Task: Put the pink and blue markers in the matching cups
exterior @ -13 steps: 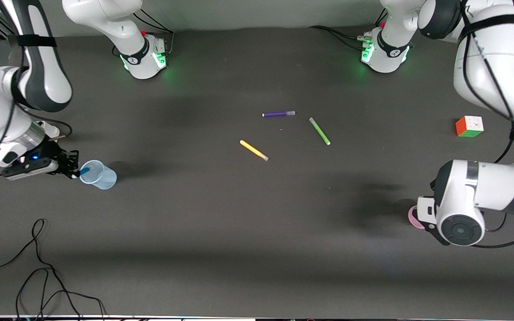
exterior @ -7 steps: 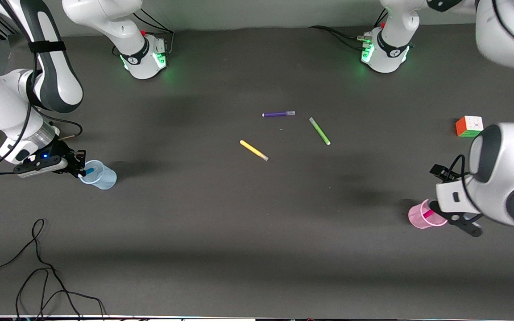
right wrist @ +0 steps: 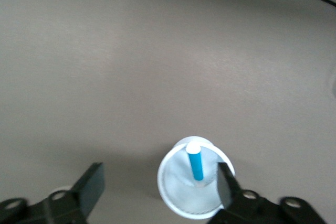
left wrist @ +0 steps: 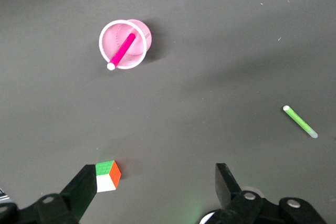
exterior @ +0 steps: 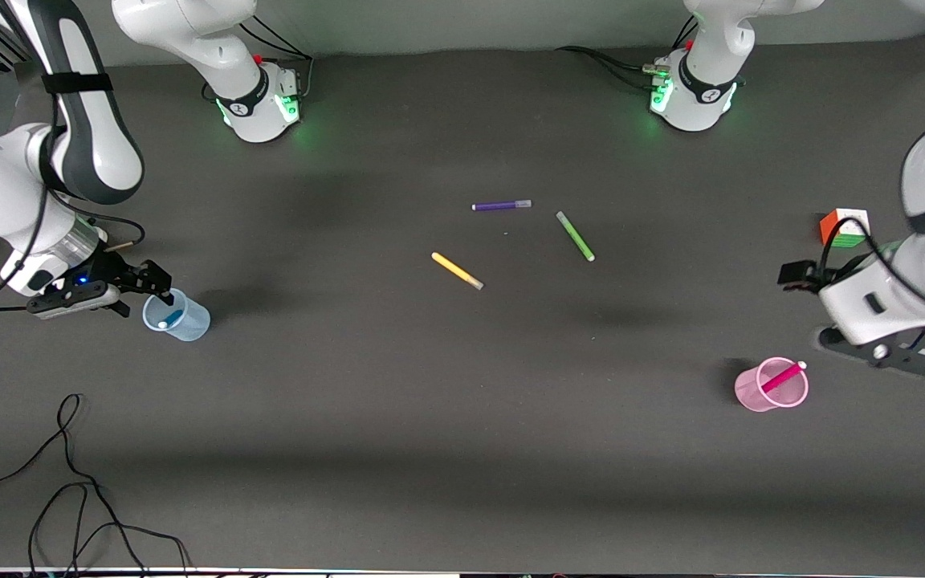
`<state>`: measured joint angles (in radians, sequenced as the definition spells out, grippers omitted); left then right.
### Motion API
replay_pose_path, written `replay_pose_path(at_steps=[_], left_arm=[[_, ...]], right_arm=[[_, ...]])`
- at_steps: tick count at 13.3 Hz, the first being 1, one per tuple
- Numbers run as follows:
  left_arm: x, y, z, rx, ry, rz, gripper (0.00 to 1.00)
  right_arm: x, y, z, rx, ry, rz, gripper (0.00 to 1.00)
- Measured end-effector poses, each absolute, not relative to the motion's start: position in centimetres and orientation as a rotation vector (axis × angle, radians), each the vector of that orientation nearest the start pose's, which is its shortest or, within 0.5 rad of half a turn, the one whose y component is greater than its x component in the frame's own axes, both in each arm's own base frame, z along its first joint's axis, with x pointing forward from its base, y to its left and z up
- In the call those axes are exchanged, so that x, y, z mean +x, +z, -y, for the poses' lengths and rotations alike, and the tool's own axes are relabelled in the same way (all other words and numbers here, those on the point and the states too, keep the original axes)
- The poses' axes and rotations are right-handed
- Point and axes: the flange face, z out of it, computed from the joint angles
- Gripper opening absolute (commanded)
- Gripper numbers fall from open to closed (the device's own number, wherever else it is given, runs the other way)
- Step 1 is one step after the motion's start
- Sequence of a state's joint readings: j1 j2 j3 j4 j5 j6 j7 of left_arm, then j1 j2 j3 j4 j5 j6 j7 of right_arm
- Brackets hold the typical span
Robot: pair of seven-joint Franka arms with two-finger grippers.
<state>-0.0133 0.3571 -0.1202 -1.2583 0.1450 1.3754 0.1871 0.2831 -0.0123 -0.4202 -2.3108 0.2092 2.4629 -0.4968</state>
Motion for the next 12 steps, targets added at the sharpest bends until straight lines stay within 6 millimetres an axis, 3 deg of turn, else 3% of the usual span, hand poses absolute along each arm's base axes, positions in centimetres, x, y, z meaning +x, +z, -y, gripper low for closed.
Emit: replay_pose_path(at_steps=[4,6,8,10,12], left_arm=[[59.0,55.7,5.4,-3.019,0.336,-0.410,1.00],[57.3,55.7,2.3,-3.092,0.376,-0.298,1.00],[56.2,55.6,-0.7,-3.122,0.408,-0.208,1.00],[55.0,55.6,-1.5,-3.123,0.412,-0.179,1.00],[54.0,56.9,-1.4,-3.122,0.363,-0.178,1.00]], right_arm=[[54.4,44.8,4.2,-2.987,-0.190,0.254,1.00],[55.1,48.8,1.9,-3.007,-0.117,0.214,1.00],[55.1,52.1,-0.6,-3.045,-0.053,0.195,1.00],[54.3,55.6,-2.5,-3.066,-0.035,0.205,1.00],[53.1,58.7,-3.5,-3.067,-0.091,0.222,1.00]])
